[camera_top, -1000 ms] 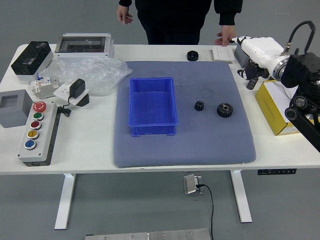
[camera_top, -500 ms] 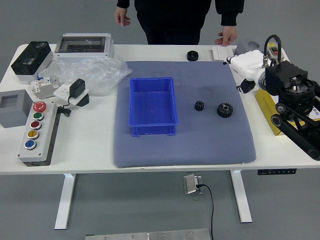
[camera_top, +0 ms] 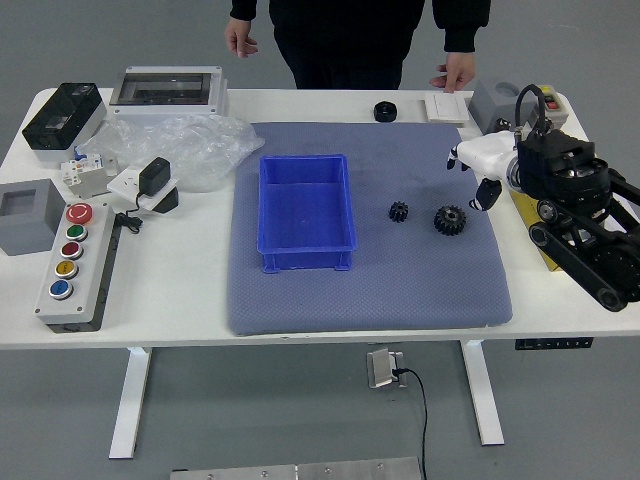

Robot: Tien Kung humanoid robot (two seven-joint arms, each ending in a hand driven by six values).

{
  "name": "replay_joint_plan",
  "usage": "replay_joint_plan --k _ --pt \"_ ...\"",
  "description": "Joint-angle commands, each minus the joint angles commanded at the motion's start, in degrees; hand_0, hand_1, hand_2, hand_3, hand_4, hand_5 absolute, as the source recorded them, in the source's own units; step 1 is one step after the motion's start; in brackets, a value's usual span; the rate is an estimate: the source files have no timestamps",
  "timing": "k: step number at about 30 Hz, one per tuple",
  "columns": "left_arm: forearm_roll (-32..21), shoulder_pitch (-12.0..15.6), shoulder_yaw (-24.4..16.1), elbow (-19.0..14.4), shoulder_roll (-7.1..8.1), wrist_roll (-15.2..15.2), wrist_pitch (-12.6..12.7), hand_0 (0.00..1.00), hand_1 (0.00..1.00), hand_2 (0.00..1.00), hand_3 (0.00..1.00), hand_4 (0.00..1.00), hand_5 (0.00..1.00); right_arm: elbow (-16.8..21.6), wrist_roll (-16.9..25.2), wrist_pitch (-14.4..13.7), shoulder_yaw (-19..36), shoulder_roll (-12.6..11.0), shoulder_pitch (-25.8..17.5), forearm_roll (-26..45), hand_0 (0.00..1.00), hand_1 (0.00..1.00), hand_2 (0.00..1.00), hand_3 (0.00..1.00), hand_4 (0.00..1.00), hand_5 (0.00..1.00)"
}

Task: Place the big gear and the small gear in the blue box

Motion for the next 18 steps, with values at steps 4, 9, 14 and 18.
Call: replay_joint_plan --k 4,9,14,18 --pt "0.0 0.0 0.0 0.0 0.00 0.0 0.0 0.858 0.844 0.848 0.854 0.767 0.408 -2.3 -0.1 1.2 1.5 1.6 0.3 -0.3 0.793 0.720 0.775 0.816 0.795 0.032" --pt "0.1 0.0 -0.1 0.0 -0.02 0.0 0.0 0.858 0.844 0.848 0.854 0.768 0.407 -4.1 -0.3 2.1 3.9 3.3 0.0 -1.1 0.798 0.733 0.793 0.842 0.797 0.036" --pt "0.2 0.0 -0.2 0.0 -0.04 0.0 0.0 0.858 0.844 0.848 0.854 0.768 0.407 -5.5 -0.4 2.2 6.1 4.9 -0.9 -1.9 0.798 0.733 0.793 0.842 0.797 0.036" --pt "0.4 0.1 -0.2 0.0 -0.05 0.0 -0.1 0.857 0.844 0.848 0.854 0.767 0.406 -6.7 -0.5 1.9 7.7 6.1 -1.6 -2.5 0.800 0.738 0.797 0.846 0.798 0.038"
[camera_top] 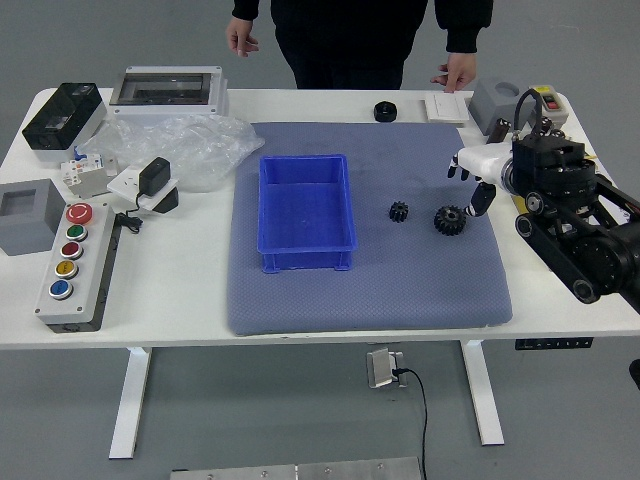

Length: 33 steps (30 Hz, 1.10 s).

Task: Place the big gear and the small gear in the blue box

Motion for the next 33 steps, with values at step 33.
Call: replay_joint_plan --k 33 --pt "0.5 0.1 -0.3 0.0 -0.16 0.0 -0.1 0.857 0.844 0.848 0.854 0.765 0.398 -4.4 -0.9 -1.0 4.7 5.5 -2.7 -2.8 0.803 0.739 0.796 0.851 0.791 0.041"
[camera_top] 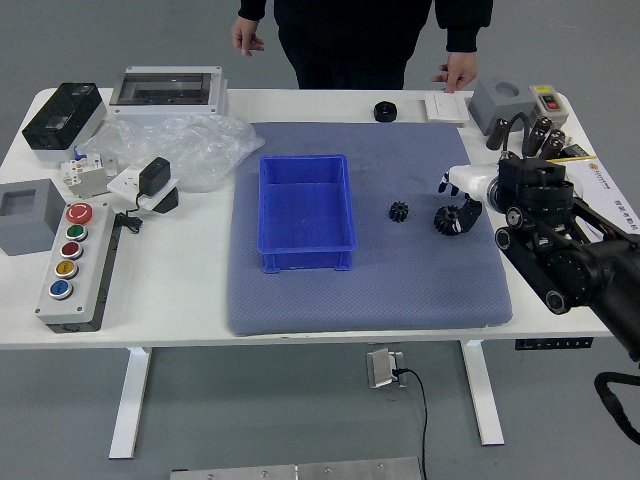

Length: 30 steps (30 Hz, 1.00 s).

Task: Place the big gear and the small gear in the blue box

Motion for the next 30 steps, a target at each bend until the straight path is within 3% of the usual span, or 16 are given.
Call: replay_joint_plan --k 23,29,30 --pt "-0.3 -0.1 0.1 0.0 -0.28 -0.1 0.0 0.856 0.844 0.847 0.854 0.765 0.398 -1.3 0.0 -3.2 -0.7 0.9 -1.3 -1.2 0.781 0.717 0.756 0.817 0.785 0.040" --pt "-0.4 -0.1 0.1 0.0 -0.34 -0.1 0.0 0.856 0.843 0.848 0.854 0.765 0.398 -1.5 -0.1 -4.2 -1.0 1.0 -1.5 -1.8 0.757 0.697 0.731 0.788 0.783 0.035" --pt "-0.4 -0.1 0.1 0.0 -0.35 -0.1 0.0 0.856 0.845 0.847 0.854 0.765 0.398 -1.5 -0.1 -4.4 -1.0 1.0 -1.6 -1.9 0.708 0.650 0.698 0.744 0.777 0.027"
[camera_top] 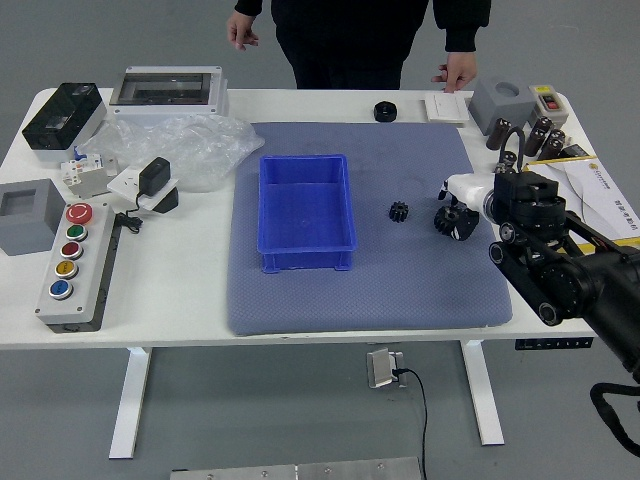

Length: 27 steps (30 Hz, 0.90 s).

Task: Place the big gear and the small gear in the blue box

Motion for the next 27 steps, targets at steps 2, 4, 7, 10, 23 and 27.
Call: replay_joint_plan --k 2,4,7,10,23,27 --pt "0.0 0.0 0.0 0.0 -0.01 0.0 0.0 0.856 0.845 0.847 0.854 0.765 0.398 -0.1 0.0 -0.5 -0.1 0.1 -0.1 -0.3 0.708 0.650 0.698 0.744 0.777 0.027" --pt "-0.1 0.0 0.0 0.0 -0.03 0.0 0.0 0.856 0.845 0.847 0.854 0.765 0.398 -0.2 -0.1 -1.0 -0.1 0.1 -0.3 -0.5 0.708 0.650 0.698 0.744 0.777 0.027" --pt "-0.2 0.0 0.1 0.0 -0.04 0.0 0.0 0.856 0.843 0.847 0.854 0.764 0.397 -0.3 -0.1 -1.7 -0.3 0.2 -0.5 -0.5 0.674 0.617 0.661 0.722 0.774 0.027" --pt "-0.2 0.0 0.1 0.0 -0.05 0.0 0.0 0.856 0.843 0.847 0.854 0.764 0.397 -0.4 -0.1 -2.1 -0.3 0.3 -0.7 -0.5 0.674 0.617 0.661 0.722 0.774 0.027" --pt "-0.2 0.1 0.0 0.0 -0.03 0.0 0.0 0.856 0.844 0.846 0.854 0.764 0.397 -0.6 -0.5 -6.3 -0.5 0.7 -1.5 -0.5 0.613 0.546 0.603 0.621 0.757 0.018" --pt "-0.2 0.1 0.0 0.0 -0.01 0.0 0.0 0.856 0.844 0.843 0.854 0.764 0.397 -0.6 -0.7 -7.8 -0.5 0.7 -1.5 -0.5 0.559 0.466 0.515 0.520 0.715 0.028"
